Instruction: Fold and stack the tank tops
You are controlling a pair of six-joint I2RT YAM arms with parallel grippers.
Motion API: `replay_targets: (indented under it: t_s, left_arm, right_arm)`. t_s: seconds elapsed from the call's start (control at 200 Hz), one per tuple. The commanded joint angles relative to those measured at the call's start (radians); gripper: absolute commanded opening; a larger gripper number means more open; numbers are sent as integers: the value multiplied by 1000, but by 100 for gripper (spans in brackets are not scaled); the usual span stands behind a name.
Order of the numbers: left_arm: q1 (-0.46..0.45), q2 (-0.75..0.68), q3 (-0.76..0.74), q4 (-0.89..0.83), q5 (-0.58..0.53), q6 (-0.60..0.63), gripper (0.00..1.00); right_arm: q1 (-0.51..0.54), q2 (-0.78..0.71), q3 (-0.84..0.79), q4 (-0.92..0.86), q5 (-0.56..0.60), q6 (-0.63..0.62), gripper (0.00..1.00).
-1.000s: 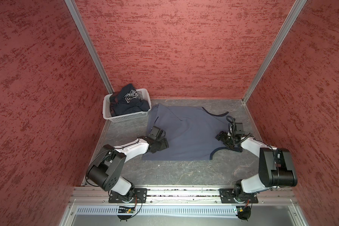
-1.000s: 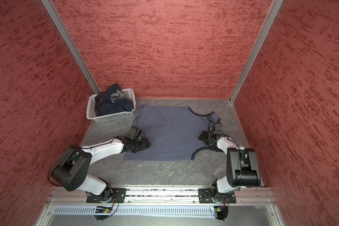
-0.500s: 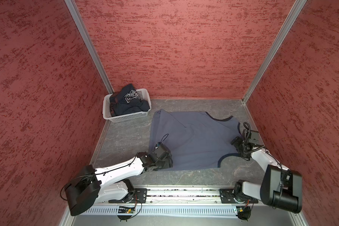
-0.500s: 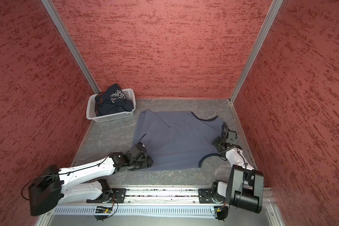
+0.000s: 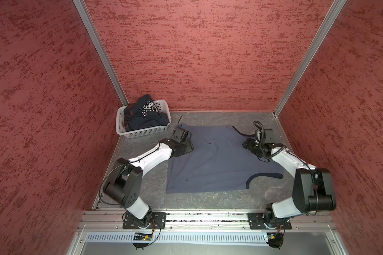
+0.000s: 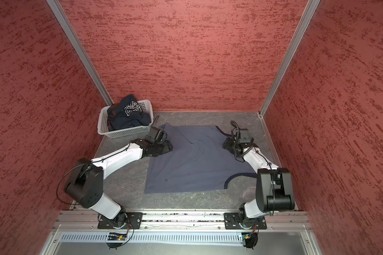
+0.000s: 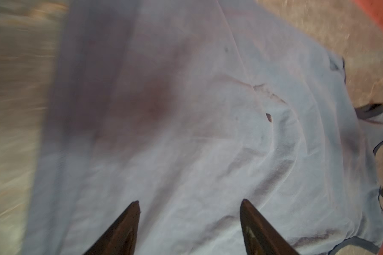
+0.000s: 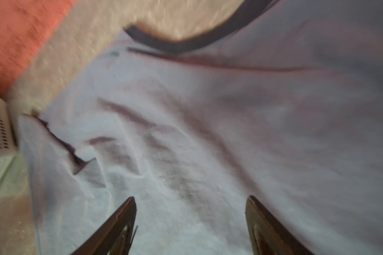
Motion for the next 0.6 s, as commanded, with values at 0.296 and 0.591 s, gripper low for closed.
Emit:
replay_targets:
  t_s: [0.296, 0.591]
  left_arm:
    - [-30, 189, 23, 59, 82, 24, 74]
    - [-157, 29, -261, 121, 48, -49, 75]
  right_arm:
    - [58, 138, -9, -4, 60, 0, 76]
    - [29, -44, -221, -30, 144, 49, 76]
